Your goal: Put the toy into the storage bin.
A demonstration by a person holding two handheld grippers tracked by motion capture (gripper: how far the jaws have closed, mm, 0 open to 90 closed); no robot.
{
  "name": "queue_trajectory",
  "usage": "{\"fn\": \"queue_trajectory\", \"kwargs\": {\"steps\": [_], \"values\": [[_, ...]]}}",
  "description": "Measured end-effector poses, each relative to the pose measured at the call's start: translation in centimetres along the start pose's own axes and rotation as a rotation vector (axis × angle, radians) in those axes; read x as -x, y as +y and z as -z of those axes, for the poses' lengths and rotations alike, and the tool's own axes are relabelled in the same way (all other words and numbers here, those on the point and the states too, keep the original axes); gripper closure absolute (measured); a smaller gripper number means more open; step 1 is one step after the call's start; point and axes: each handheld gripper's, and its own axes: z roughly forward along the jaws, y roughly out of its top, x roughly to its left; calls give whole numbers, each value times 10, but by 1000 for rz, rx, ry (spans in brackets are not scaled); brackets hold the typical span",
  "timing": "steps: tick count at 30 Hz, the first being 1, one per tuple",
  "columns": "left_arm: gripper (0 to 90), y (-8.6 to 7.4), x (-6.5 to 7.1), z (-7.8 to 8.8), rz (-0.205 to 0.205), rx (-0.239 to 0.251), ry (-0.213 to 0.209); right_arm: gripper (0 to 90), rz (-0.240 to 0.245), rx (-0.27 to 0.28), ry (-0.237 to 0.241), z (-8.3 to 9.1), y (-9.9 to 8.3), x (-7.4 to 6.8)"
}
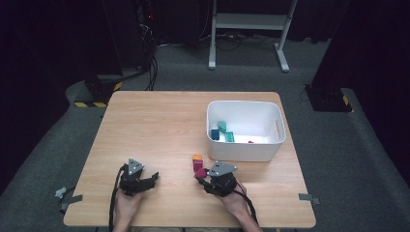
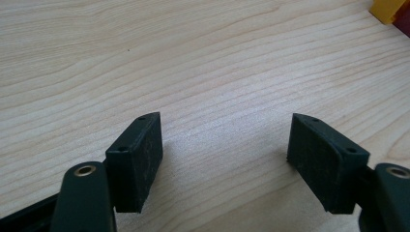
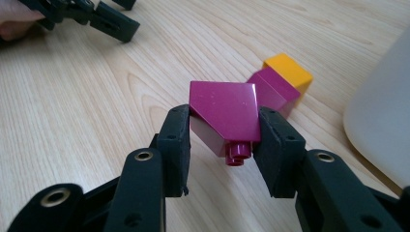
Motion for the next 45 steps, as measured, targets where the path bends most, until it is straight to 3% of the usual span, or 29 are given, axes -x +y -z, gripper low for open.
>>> {"fn": "queue_trajectory", "kwargs": {"steps": [4,7,14,17,25,45], "values": [[283,0,0,0,-4,-3,1,592,-2,-8,-12,6,1,2],[283,0,0,0,-4,-3,1,592,-14,22,-10,14,4,3],[283,0,1,0,-4,-3,2,591,10,28,-11,31,12,6],[283,0,1,0,-4,-2,2,592,-11,40,-8,38,14,10],[283,0,1,0,-4,-2,2,592,-14,21,5,50,25,20],[285,0,1,0,-2,-2,2,592,-40,114,-49,105,69,52]]}}
